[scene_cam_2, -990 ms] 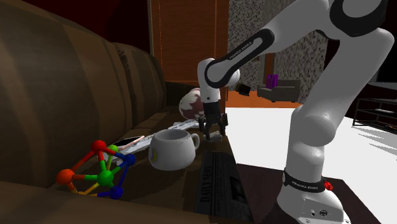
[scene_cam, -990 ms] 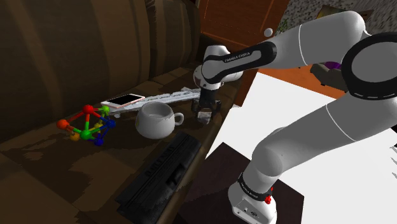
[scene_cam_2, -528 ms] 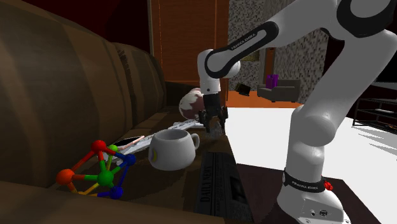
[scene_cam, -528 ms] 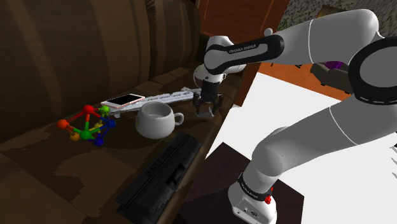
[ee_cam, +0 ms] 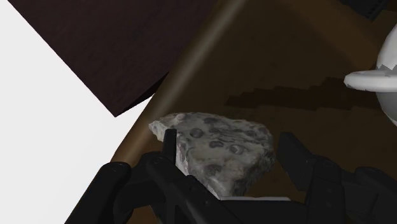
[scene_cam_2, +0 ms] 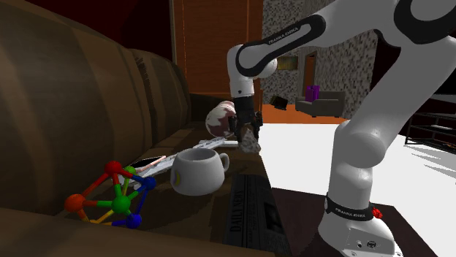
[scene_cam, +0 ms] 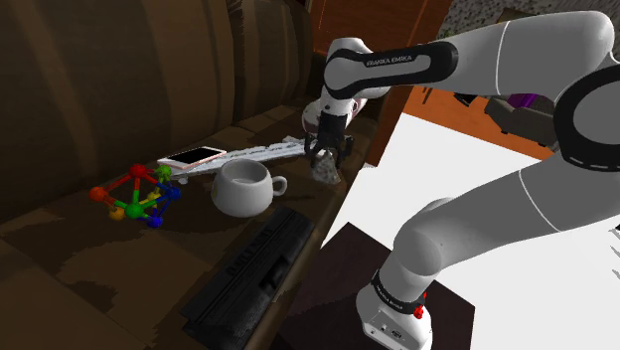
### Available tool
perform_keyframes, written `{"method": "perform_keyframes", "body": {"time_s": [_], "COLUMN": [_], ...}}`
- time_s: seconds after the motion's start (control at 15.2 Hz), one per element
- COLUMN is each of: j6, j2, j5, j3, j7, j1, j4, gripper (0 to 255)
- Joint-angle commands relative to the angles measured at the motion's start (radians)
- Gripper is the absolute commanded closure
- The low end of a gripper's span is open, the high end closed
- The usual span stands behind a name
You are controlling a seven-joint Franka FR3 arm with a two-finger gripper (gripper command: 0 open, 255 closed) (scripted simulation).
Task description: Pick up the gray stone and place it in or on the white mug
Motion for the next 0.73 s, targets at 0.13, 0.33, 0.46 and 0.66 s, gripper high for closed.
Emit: {"method": "perform_keyframes", "body": {"time_s": [0.13, 0.33, 0.46, 0.66], "j6": [-0.059, -0.101, -0.129, -0.170], "j2": [-0.010, -0.016, -0.019, -0.022], "j5": [0.000, 0.000, 0.000, 0.000], "j3": [0.000, 0.001, 0.001, 0.001], "j7": [0.001, 0.002, 0.003, 0.004], "j1": [0.000, 0.000, 0.000, 0.000], "j4": [0.049, 0.084, 0.109, 0.147], "gripper": [255, 255, 255, 255]}}
